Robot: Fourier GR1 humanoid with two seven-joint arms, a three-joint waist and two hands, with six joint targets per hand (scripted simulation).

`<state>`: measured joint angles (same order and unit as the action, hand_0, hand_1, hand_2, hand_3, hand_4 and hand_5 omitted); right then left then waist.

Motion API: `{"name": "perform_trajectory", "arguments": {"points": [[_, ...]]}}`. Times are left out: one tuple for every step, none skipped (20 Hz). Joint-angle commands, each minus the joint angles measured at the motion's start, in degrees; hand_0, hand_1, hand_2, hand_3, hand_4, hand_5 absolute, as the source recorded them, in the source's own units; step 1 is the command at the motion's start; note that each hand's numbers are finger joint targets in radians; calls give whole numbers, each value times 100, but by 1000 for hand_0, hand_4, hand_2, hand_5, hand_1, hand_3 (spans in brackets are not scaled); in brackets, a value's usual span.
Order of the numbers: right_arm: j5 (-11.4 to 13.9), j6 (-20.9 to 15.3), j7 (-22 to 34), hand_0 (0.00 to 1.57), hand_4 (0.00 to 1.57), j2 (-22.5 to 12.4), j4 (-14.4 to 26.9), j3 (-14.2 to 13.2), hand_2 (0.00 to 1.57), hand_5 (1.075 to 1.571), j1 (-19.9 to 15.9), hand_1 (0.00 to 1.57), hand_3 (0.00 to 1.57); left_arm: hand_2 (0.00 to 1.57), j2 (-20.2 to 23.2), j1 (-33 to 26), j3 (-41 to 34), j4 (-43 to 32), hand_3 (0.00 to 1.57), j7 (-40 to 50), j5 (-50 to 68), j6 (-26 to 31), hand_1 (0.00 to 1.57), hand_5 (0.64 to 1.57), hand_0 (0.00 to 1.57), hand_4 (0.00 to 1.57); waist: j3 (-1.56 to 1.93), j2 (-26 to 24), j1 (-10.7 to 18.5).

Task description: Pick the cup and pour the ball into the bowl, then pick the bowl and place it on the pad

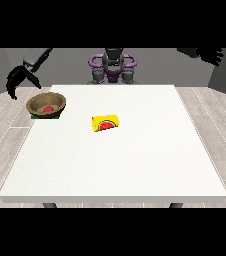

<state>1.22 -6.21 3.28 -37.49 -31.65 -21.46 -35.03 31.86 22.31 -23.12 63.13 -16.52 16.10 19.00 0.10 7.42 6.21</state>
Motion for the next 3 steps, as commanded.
{"name": "perform_trajectory", "arguments": {"points": [[32,245,539,0,269,46,-214,213,0,1378,-293,0,99,0,-522,-153,418,84,0,447,-224,-371,0,1559,0,902,-12,-848,-130],[-10,352,635,0,416,304,-333,309,0,1383,-344,0,0,0,-585,-365,529,32,0,445,-335,-328,0,1559,0,902,-17,-1302,-118],[-136,308,398,0,476,787,-620,350,0,1434,-429,0,0,0,-567,-380,421,-269,0,296,-386,-419,0,1559,0,902,-22,-1267,-418]]}}
